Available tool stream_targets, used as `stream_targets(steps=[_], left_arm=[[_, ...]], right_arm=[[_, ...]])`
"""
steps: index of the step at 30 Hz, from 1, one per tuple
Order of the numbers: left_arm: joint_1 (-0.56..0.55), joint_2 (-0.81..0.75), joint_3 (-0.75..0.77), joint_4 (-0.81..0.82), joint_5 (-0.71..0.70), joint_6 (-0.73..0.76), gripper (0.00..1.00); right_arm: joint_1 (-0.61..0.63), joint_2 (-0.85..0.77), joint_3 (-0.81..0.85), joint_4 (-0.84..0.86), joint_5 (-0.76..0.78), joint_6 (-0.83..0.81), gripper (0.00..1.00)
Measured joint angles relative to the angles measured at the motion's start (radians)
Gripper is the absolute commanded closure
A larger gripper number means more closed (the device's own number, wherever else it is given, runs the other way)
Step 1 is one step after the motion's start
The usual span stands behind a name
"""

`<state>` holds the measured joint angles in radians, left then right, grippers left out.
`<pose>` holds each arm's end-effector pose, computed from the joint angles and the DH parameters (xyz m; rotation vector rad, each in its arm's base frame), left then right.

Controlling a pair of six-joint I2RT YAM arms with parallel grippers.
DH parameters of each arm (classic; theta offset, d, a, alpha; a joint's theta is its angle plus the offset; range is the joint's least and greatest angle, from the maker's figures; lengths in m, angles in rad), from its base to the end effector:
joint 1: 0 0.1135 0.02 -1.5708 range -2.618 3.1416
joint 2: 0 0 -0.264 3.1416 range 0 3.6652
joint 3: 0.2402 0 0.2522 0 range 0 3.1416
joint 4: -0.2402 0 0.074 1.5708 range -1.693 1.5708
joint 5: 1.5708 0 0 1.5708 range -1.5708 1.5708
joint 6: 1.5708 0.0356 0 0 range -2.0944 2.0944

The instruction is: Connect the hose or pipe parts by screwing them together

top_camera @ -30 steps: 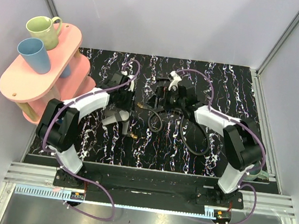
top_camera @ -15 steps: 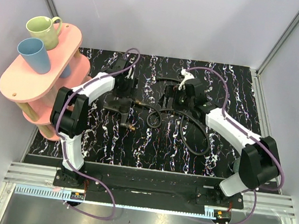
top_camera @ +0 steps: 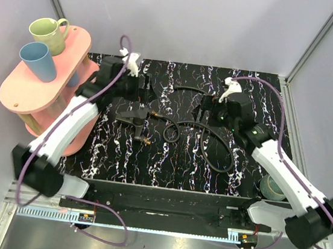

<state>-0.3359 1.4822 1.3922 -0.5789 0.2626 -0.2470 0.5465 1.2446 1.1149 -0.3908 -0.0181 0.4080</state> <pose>0.3095 -0.1178 0.3470 0.2468 2.2698 -0.6052 0.2399 0.1467 0.3369 -0.1598 2.1414 0.5888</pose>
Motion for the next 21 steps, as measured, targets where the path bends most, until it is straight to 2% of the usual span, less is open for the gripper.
stream_targets(steps=[5, 10, 16, 21], left_arm=[[-0.01, -0.404, -0.233, 0.156, 0.127, -0.031, 0.01], [-0.01, -0.666, -0.393, 0.198, 0.151, -0.043, 0.01], [-0.01, -0.861, -0.484, 0.187, 0.116, -0.049, 0.01], [-0.01, -0.887, -0.485, 0.175, 0.098, -0.049, 0.01]], right_arm=[[0.0, -0.183, -0.058, 0.033, -0.013, 0.006, 0.0], [0.0, -0.293, -0.162, 0.088, -0.056, 0.032, 0.0], [0.0, -0.311, -0.221, 0.123, -0.082, 0.069, 0.0], [0.0, -0.311, -0.226, 0.146, -0.09, 0.087, 0.0]])
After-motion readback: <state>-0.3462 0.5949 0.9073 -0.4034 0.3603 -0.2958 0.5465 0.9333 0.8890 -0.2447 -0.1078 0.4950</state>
